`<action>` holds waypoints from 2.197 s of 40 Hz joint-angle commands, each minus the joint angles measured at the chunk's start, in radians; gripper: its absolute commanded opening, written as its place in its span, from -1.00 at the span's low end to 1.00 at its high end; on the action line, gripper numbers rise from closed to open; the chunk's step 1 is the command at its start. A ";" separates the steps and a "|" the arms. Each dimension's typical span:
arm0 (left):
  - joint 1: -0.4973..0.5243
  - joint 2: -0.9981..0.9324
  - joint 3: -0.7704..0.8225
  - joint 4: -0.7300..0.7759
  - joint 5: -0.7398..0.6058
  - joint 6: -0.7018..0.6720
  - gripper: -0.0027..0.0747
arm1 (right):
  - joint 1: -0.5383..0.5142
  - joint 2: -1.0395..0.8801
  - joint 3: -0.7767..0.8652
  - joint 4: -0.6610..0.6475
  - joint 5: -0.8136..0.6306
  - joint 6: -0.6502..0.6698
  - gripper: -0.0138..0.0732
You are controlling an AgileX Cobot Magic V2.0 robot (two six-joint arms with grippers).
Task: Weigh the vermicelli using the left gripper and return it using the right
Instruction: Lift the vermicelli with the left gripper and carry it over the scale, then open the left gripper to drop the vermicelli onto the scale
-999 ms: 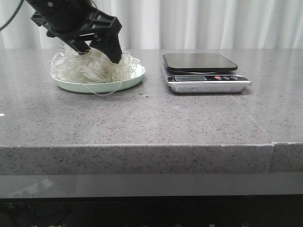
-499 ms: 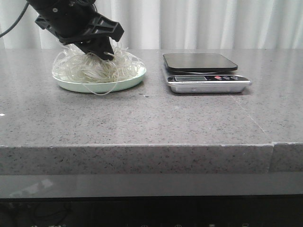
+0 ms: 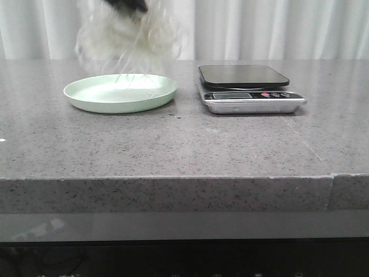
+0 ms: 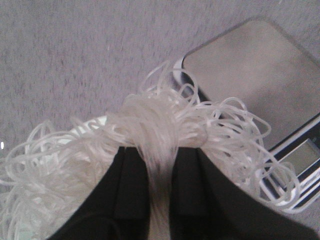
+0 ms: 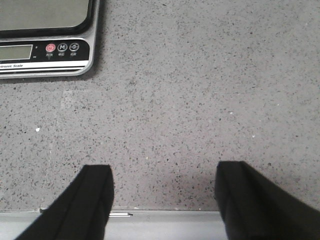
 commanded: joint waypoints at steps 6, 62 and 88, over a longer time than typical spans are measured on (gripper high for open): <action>-0.084 -0.015 -0.204 -0.018 -0.098 -0.002 -0.52 | 0.003 0.002 -0.037 -0.003 -0.052 -0.011 0.58; -0.165 0.018 -0.476 0.097 0.130 -0.004 0.23 | 0.003 0.002 -0.037 -0.003 -0.045 -0.011 0.58; -0.165 -0.494 -0.072 0.118 0.255 -0.021 0.23 | 0.003 0.002 -0.037 -0.003 -0.045 -0.011 0.58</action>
